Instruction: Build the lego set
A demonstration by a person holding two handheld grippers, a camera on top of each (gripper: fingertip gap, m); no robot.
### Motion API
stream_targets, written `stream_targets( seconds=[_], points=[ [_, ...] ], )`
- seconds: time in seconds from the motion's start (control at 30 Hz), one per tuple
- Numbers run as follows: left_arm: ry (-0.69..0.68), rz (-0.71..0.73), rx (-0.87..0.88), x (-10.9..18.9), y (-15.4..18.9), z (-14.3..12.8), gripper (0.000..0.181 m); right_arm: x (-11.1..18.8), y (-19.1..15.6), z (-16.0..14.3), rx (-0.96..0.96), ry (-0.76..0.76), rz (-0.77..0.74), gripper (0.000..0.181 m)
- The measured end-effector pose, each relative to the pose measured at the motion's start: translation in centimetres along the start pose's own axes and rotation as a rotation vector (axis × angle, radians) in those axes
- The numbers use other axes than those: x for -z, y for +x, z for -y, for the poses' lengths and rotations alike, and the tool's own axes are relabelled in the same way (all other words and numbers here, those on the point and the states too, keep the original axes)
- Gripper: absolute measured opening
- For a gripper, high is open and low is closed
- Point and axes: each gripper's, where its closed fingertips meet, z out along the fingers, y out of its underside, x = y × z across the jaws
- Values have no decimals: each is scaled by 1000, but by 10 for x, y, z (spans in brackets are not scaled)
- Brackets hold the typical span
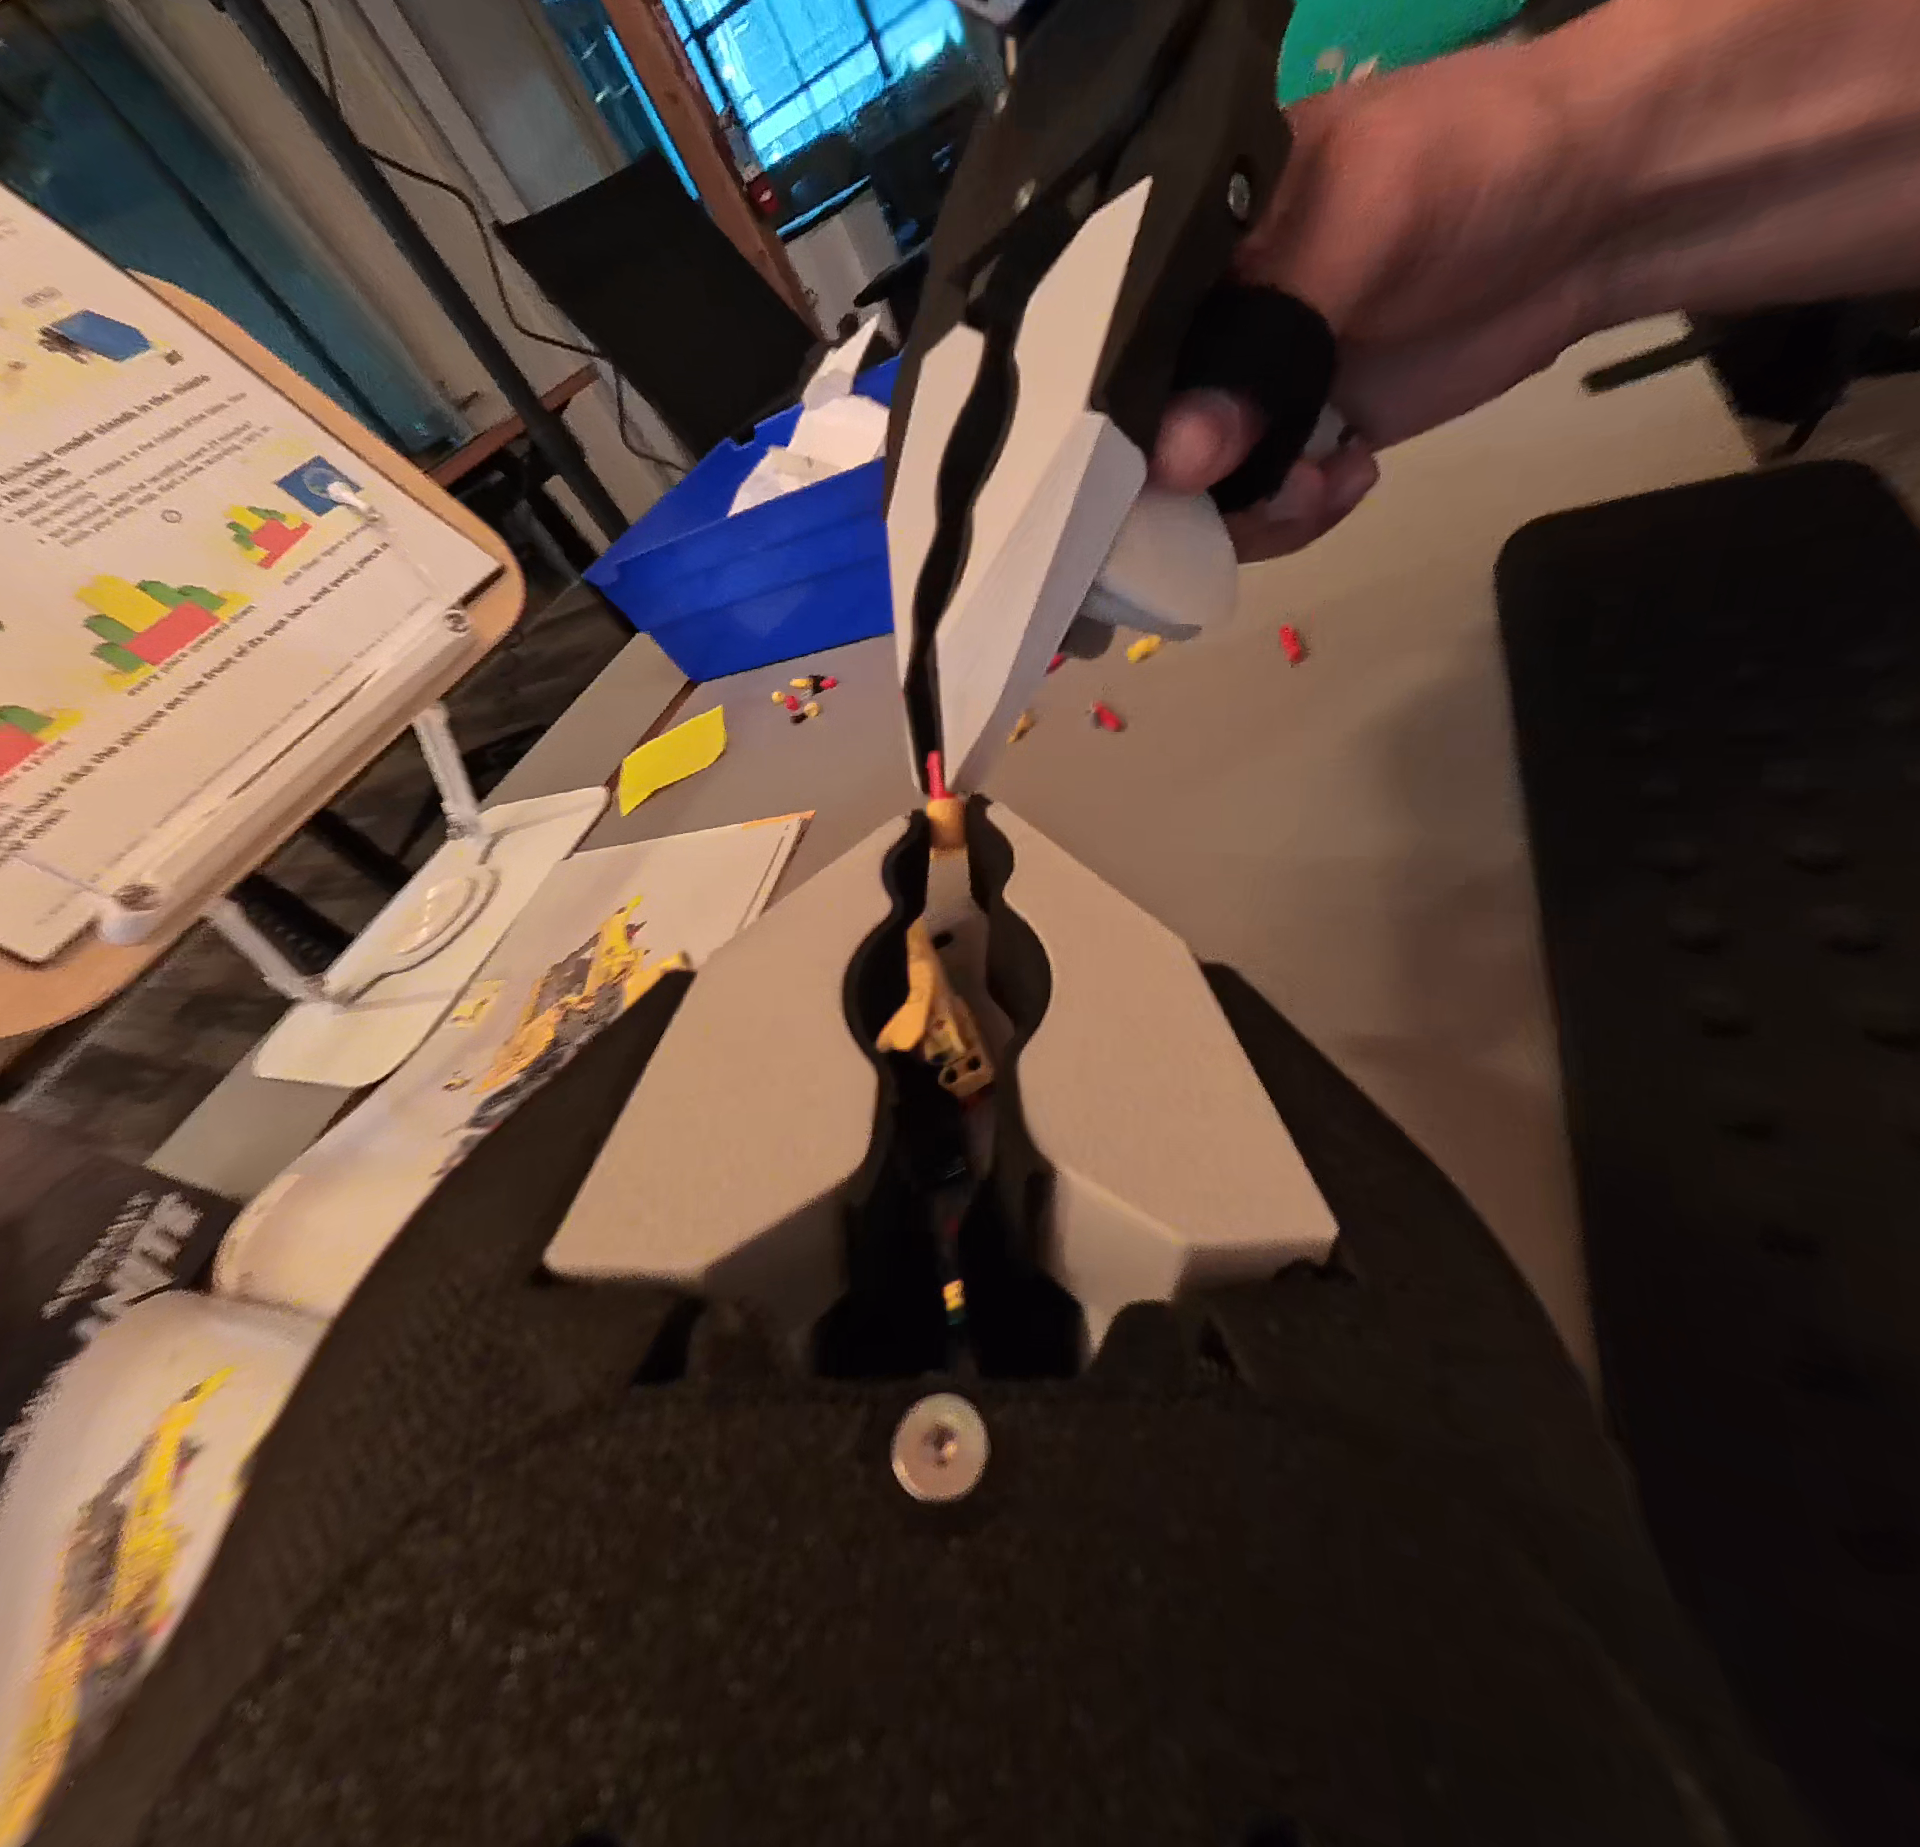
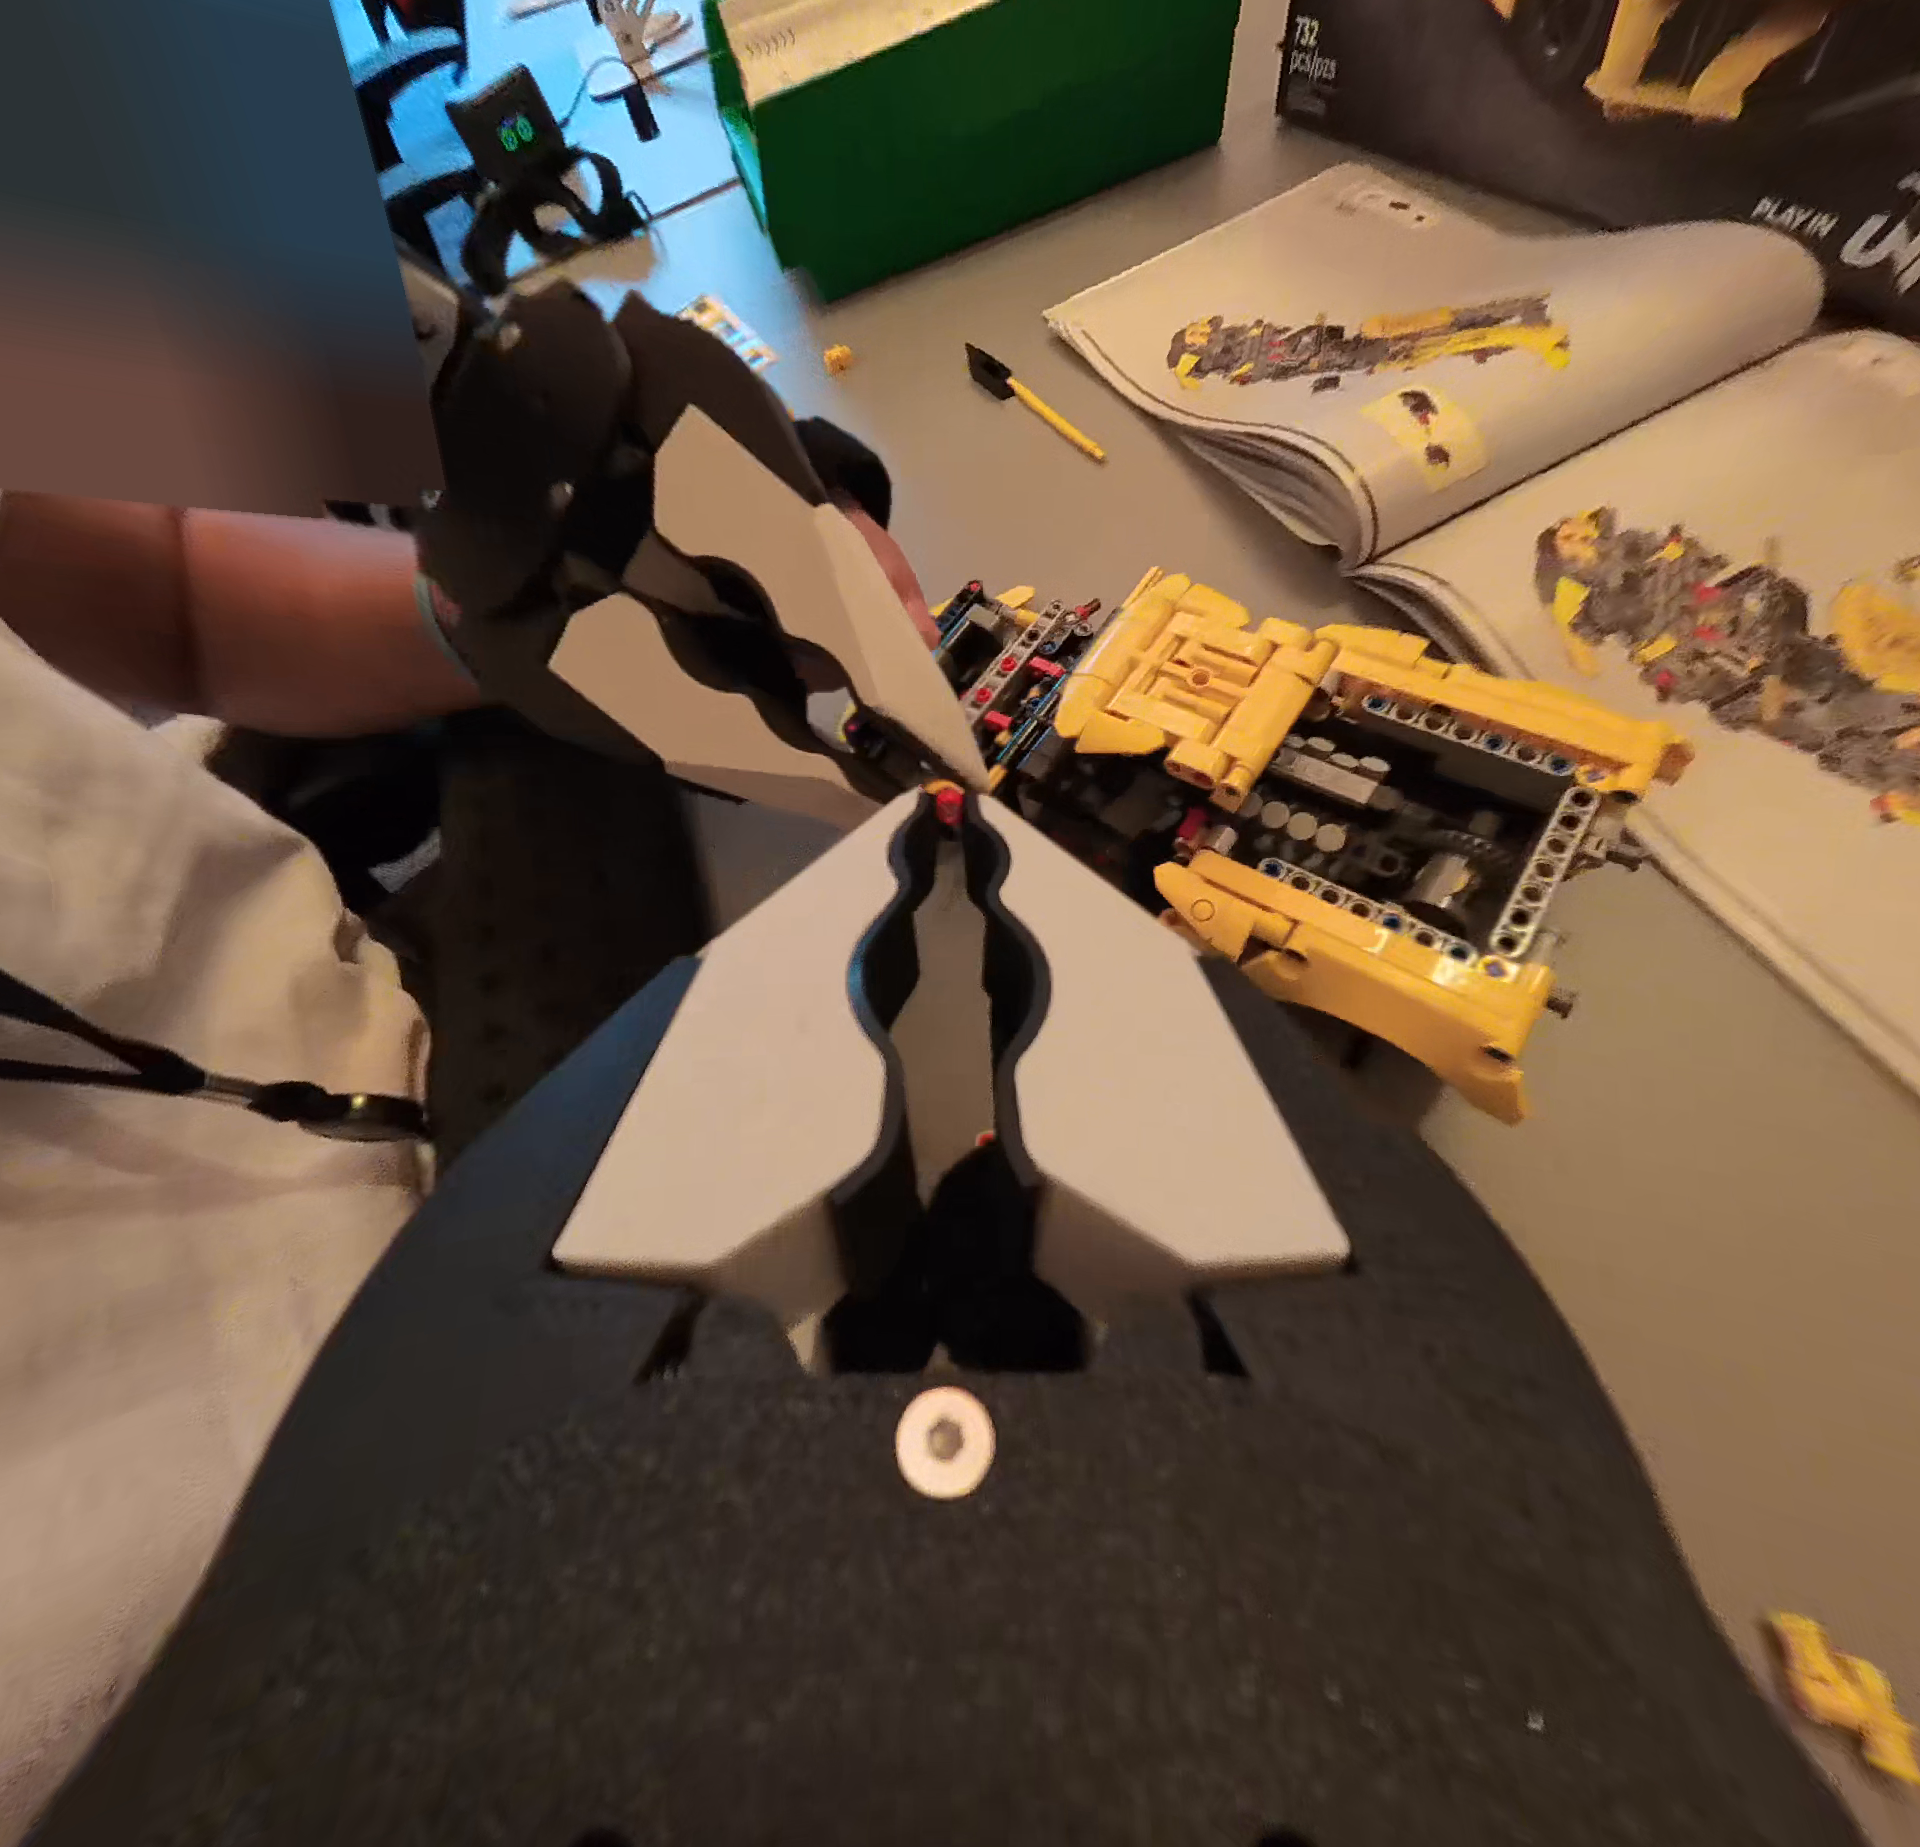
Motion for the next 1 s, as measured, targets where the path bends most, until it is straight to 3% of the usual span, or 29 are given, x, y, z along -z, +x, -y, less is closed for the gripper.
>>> stream_targets(
  seconds=[0.1,0.27,0.37,0.6,1.0],
  points=[
    [-31,-2,38,-1,-4,-9,7,21,11,-5,22,-52,-54,4],
    [-31,3,29,-2,-4,-10,7,68,42,-127,174,-648,-189,4],
    [-43,-6,-12,-4,2,-11,7,78,41,-159,167,-747,-188,4],
    [-57,-4,-20,-5,2,-15,7,87,45,-179,172,-813,-200,4],
    [-56,-8,-17,-6,3,-15,7,89,45,-179,187,-821,-205,11]
  ],
)
